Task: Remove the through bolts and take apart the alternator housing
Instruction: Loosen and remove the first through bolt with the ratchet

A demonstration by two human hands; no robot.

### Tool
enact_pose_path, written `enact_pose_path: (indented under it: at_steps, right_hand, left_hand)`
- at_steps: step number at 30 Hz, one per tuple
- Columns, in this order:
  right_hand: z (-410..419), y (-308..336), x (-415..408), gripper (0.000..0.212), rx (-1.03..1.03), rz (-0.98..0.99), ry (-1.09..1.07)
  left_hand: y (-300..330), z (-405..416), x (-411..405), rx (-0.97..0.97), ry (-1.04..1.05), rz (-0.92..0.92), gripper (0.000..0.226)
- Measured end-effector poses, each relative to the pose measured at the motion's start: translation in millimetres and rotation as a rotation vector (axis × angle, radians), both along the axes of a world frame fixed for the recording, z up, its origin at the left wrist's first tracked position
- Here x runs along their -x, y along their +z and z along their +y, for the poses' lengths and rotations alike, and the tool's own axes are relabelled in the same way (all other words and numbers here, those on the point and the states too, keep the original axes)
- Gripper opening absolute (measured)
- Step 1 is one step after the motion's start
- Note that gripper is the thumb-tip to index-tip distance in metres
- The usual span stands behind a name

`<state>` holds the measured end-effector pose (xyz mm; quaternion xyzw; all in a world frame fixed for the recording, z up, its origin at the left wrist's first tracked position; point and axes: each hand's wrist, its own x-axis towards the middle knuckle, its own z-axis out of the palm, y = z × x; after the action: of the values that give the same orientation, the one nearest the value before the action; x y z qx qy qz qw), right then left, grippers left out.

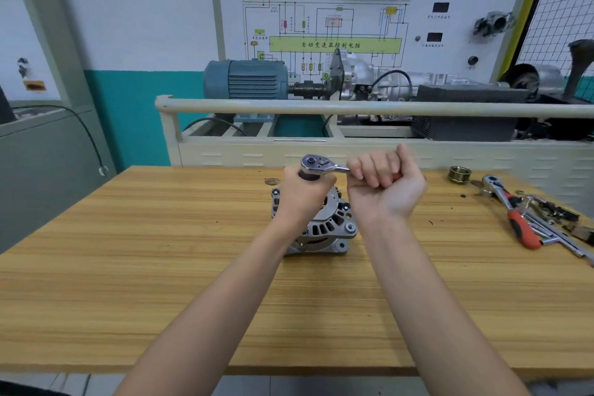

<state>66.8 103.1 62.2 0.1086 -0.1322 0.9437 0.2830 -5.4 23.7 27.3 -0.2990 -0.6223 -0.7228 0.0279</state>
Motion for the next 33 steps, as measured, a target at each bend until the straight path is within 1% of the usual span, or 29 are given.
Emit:
enact_pose_path:
  at_steps: [2,4,7,9,11,14,16,18,20,21,23,25,28,30,31,33]
  right_hand:
    - [-10.0,-5.6,-7.8,0.054,-0.023,0.039,-0.093]
    - [-7.3,-3.3,-7.8,0.054,-0.051,0.037,-0.063]
    - [10.7,7.5,4.3,0.054,-0.084,-0.019,0.134]
    - [20.8,15.8,13.5,0.048,-0.097,-0.053,0.303]
    - [26.9,21.4,20.3,0.044,-0.098,-0.074,0.401]
    - [27.2,21.1,22.9,0.049,-0.060,-0.077,0.378]
    - [20.7,14.7,17.8,0.054,-0.011,-0.041,0.270]
    - [10.0,5.0,7.7,0.055,0.015,0.004,0.122]
    - [-1.2,-4.8,-4.0,0.053,0.013,0.035,-0.004]
    - [-5.0,-8.0,-8.5,0.053,0.007,0.048,-0.043]
    - [-6.6,-9.1,-12.5,0.053,-0.008,0.057,-0.066]
    - [0.4,-4.2,-8.6,0.055,-0.022,0.022,-0.005]
    - [16.4,9.4,5.7,0.049,-0.076,-0.046,0.221]
    - [23.9,19.3,14.9,0.043,-0.135,-0.076,0.364]
    - [26.4,22.9,18.4,0.042,-0.146,-0.087,0.415]
    - [28.6,26.2,22.3,0.043,-0.134,-0.103,0.452]
  left_hand:
    - [-1.5,3.1,-2.2,-0.036,0.044,-0.017,0.046]
    - [-2.4,-1.7,-2.3,0.023,0.001,-0.008,0.047]
    - [5.2,-18.4,2.4,0.220,-0.188,0.069,0.041]
    - [15.1,-27.2,4.7,0.351,-0.339,0.125,0.034]
    - [20.3,-28.5,4.9,0.414,-0.401,0.133,0.036]
    - [15.0,-21.7,3.9,0.322,-0.344,0.064,0.045]
    - [8.3,-14.0,2.2,0.232,-0.203,0.037,0.043]
    - [1.8,-5.4,-0.8,0.097,-0.060,0.030,0.042]
    - [-3.1,1.7,-3.7,-0.025,0.039,0.038,0.049]
    - [-5.2,3.8,-5.1,-0.046,0.061,0.045,0.053]
    - [-7.0,3.2,-4.8,-0.011,0.036,0.056,0.052]
    - [-3.3,-6.2,-0.2,0.116,-0.062,0.071,0.044]
    - [9.0,-27.2,7.4,0.351,-0.309,0.160,0.036]
    - [15.4,-31.8,7.8,0.399,-0.417,0.165,0.035]
    - [16.7,-30.4,6.5,0.398,-0.428,0.144,0.036]
    - [14.9,-22.7,2.9,0.363,-0.379,0.106,0.042]
